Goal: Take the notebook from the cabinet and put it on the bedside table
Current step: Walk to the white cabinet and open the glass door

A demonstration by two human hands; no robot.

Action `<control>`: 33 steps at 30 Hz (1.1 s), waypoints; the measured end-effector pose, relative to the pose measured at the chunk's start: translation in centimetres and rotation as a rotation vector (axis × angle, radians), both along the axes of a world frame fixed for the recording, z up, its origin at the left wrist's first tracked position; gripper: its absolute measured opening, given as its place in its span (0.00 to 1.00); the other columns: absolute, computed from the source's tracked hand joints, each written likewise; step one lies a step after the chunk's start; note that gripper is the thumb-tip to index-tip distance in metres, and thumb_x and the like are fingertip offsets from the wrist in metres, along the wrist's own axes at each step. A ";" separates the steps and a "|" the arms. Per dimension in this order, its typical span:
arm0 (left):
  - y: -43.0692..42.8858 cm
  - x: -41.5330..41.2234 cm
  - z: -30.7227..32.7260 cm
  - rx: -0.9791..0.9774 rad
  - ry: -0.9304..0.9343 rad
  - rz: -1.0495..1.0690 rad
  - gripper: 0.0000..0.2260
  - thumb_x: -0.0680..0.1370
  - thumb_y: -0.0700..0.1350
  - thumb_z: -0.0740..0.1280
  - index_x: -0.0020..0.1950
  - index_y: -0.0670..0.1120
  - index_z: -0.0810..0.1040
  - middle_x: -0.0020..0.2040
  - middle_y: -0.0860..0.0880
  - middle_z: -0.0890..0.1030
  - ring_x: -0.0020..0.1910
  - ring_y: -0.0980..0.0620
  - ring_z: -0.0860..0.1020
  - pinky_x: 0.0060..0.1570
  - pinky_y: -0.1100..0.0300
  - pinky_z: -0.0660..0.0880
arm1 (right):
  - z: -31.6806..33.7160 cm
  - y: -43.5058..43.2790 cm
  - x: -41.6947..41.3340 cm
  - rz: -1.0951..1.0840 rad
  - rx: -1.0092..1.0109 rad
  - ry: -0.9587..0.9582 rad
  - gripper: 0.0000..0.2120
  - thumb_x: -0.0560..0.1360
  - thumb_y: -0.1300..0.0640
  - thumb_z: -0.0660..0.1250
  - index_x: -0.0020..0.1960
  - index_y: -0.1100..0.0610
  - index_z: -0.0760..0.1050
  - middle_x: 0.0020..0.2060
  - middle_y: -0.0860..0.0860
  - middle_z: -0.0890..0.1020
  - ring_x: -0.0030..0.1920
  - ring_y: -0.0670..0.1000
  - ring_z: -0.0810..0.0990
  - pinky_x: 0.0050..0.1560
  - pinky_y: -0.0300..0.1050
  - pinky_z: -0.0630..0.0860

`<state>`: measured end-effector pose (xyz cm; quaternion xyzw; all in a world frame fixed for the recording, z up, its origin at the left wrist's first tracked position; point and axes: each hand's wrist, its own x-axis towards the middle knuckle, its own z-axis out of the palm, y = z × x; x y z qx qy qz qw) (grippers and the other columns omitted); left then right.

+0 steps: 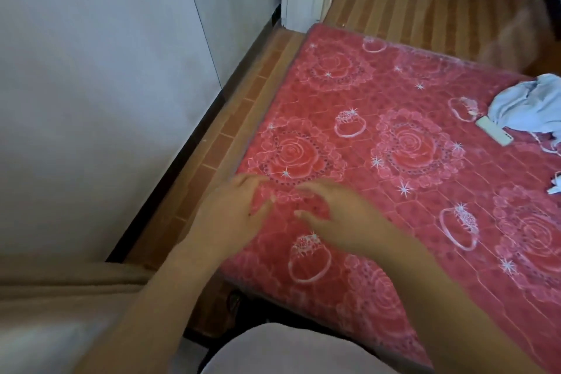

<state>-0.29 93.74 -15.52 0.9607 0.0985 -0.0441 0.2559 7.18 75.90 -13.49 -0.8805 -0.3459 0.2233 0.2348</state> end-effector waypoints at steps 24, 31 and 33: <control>23.5 2.3 0.1 -0.005 0.002 0.032 0.20 0.77 0.58 0.57 0.67 0.53 0.67 0.67 0.53 0.69 0.63 0.53 0.70 0.61 0.53 0.70 | -1.7 23.9 3.6 0.039 0.093 -0.063 0.23 0.74 0.47 0.65 0.67 0.51 0.67 0.65 0.49 0.72 0.62 0.49 0.72 0.60 0.37 0.65; 38.1 2.8 1.7 0.019 0.007 0.027 0.21 0.77 0.58 0.56 0.68 0.52 0.66 0.67 0.53 0.69 0.63 0.54 0.69 0.60 0.57 0.68 | -1.4 38.6 2.6 -0.001 0.152 -0.047 0.24 0.73 0.48 0.66 0.67 0.52 0.68 0.64 0.50 0.73 0.62 0.50 0.73 0.60 0.40 0.67; 41.0 2.5 2.1 0.016 0.015 0.034 0.22 0.77 0.58 0.56 0.69 0.52 0.66 0.68 0.53 0.69 0.64 0.54 0.69 0.61 0.56 0.68 | -1.2 41.6 2.5 -0.008 0.158 -0.050 0.24 0.73 0.48 0.66 0.67 0.52 0.68 0.64 0.50 0.73 0.62 0.50 0.72 0.62 0.43 0.69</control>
